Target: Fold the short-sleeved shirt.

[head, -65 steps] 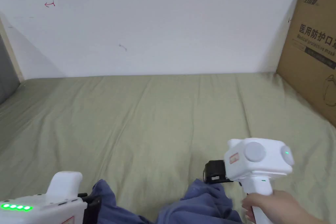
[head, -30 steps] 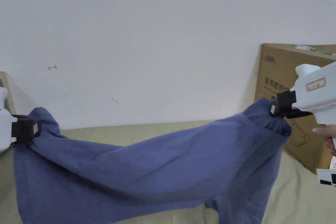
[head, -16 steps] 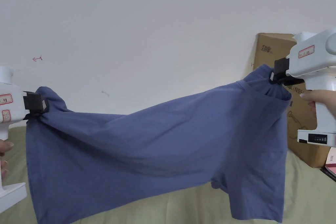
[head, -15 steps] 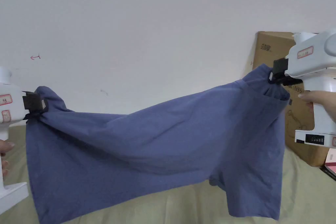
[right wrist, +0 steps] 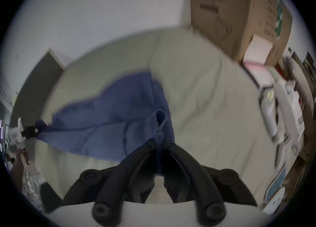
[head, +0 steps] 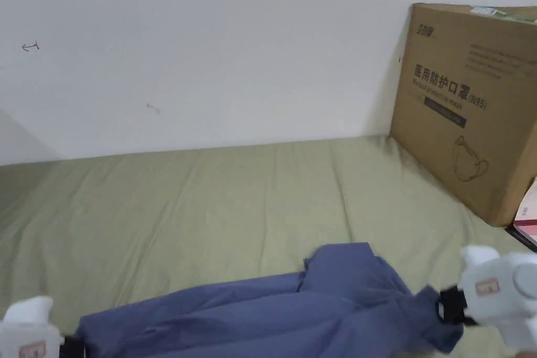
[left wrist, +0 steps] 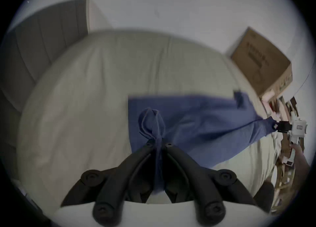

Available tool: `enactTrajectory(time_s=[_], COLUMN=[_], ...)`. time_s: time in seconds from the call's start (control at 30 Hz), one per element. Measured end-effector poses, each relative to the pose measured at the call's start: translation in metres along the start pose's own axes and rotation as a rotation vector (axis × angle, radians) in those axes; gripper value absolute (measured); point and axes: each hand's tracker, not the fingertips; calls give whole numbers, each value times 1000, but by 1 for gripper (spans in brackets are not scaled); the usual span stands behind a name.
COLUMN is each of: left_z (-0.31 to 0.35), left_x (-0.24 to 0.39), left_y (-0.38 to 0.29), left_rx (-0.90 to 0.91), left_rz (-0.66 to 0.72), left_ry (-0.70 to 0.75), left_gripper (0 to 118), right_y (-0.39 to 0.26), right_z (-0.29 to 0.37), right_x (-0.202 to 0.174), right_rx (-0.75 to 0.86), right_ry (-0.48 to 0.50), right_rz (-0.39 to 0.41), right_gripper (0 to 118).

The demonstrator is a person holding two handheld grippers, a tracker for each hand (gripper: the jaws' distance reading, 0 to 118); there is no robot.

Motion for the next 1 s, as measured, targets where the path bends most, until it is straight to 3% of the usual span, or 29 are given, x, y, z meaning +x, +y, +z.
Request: enactTrajectory(time_s=[0.1,0.2,0.27,0.37,0.53,0.67,0.77,0.8,0.83,0.87,0.9,0.93,1.0], left_z=[-7,-8,2,15,29,32,36,39,42,46,50,54,70], left_x=[-10,-26,-26,-19,-9,-15,-19,-20,-21,-21,-23,-23,-21], left_y=[-41,-54,-55,-62,-79,-82,-82,-82,-82,-83,-84,-84,-80], left_rx=[-68,-69,-75,-156,-252,-303,-323,-323,-326,-324,-311,-294,-241], left_rz=[55,105,101,26,-96,-79,-64,-59,-56,-55,-54,-43,-13], left_ry=[9,-10,-12,3,33,13,-10,-16,-18,-27,-52,-93,-177], left_gripper=[4,4,4,4,4,8,18,18,33,58,87,101,104], right_y=[-38,-54,-61,-71,-90,-99,-101,-102,-104,-107,-110,-110,-110], right_z=[-23,-21,-11,2,14,18,25,28,32,37,43,50,66], right_x=[19,28,29,27,30,34,33,33,33,32,32,31,28], right_rx=[-113,-135,-129,-160,-278,-337,-334,-324,-321,-306,-281,-251,-202], right_ry=[-26,-19,-34,-48,-43,-28,-26,-38,-48,-49,-49,-43,-29], right_rz=[52,55,104,168,197,155,87,65,62,70,80,83,50], right_gripper=[7,7,7,7,7,8,28,28,54,79,91,91,91])
